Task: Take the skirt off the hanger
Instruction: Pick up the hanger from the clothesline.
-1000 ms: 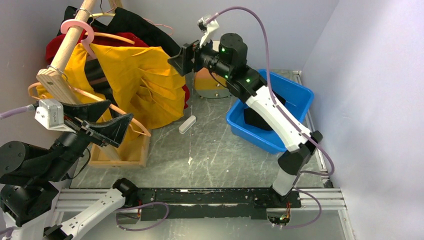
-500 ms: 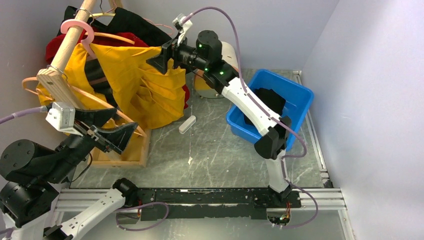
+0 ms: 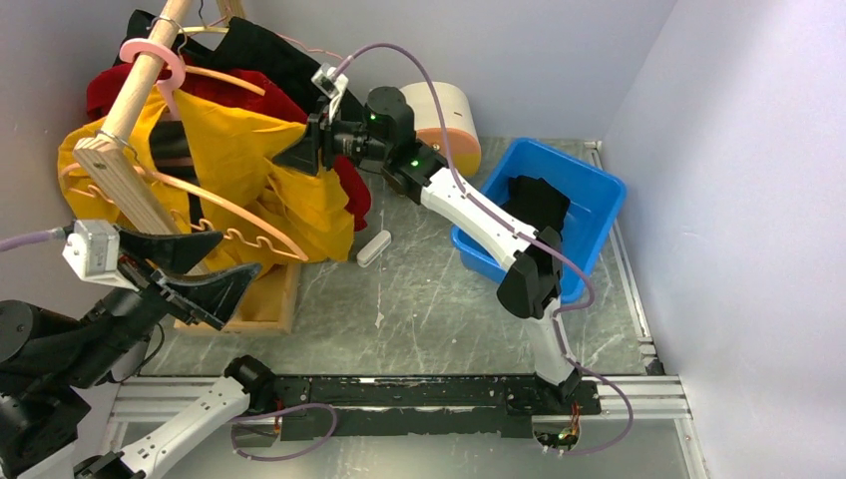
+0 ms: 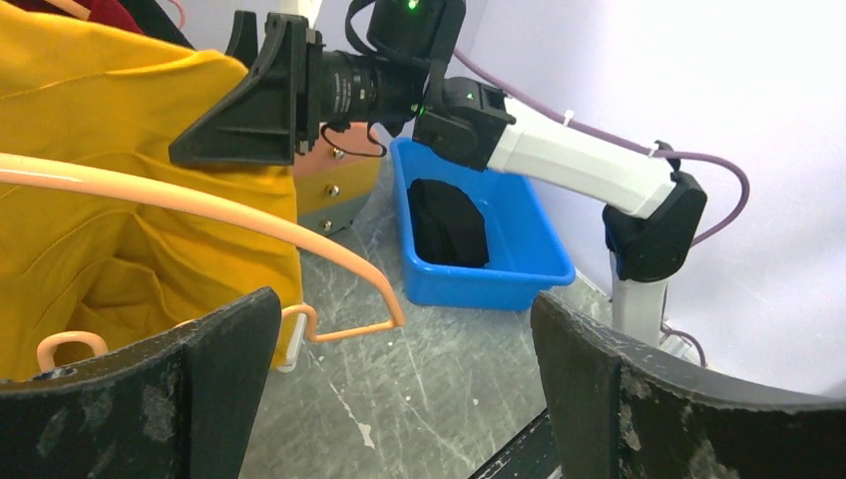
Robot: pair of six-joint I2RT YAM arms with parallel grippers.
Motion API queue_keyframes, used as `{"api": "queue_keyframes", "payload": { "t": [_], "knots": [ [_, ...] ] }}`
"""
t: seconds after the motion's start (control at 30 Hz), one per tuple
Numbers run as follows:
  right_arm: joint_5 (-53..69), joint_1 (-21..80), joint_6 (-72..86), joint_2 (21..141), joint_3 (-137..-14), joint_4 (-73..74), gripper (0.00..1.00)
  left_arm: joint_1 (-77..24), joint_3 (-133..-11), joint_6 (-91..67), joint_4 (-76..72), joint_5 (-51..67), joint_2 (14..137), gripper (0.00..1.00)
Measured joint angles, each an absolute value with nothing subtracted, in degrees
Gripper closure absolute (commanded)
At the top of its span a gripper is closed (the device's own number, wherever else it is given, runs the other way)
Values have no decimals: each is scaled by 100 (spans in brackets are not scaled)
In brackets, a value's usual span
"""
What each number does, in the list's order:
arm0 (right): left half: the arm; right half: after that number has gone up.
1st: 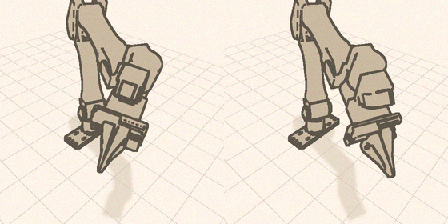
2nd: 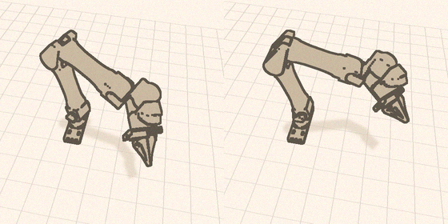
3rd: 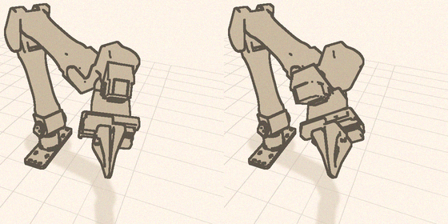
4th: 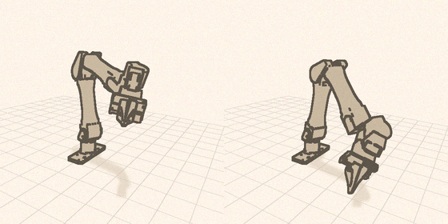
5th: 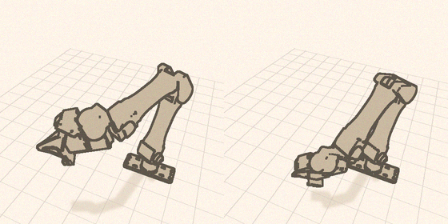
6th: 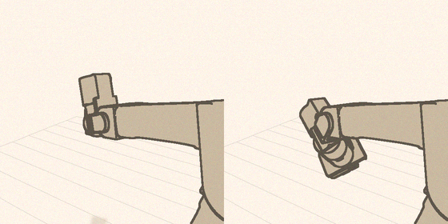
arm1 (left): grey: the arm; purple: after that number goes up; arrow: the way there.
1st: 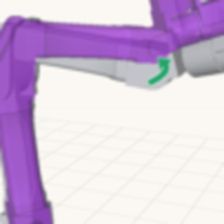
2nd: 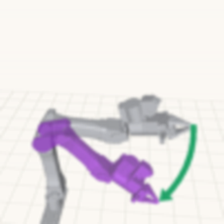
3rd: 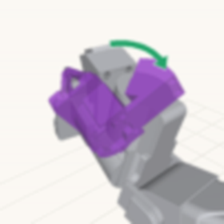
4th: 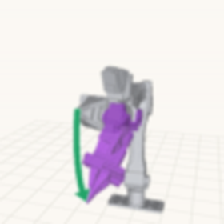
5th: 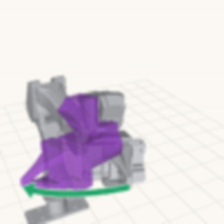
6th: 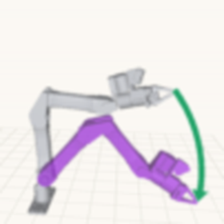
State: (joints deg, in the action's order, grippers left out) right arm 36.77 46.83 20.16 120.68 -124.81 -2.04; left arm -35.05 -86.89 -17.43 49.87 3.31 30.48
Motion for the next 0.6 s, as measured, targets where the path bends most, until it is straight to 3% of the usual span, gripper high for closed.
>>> {"api": "queue_keyframes", "payload": {
  "t": [0.17, 0.3, 0.37, 0.47, 0.6],
  "knots": [
    [3780, 4930, 2233, 12081, -12575, -333, 47, -3505, -8779, -1833, 5028, 370, 3022, 0],
    [3590, 5054, 2279, 12092, -12685, -388, 70, -3505, -8707, -1949, 5043, 412, 2954, 0],
    [3468, 5094, 2300, 12132, -12763, -384, 76, -3505, -8626, -2071, 5037, 412, 2867, 0],
    [3299, 5135, 2344, 12228, -12914, -379, 66, -3505, -8543, -2217, 5037, 410, 2744, 1],
    [3048, 5199, 2226, 12326, -13063, -263, 64, -3505, -8545, -2344, 5041, 395, 2676, 0]
  ]
}}
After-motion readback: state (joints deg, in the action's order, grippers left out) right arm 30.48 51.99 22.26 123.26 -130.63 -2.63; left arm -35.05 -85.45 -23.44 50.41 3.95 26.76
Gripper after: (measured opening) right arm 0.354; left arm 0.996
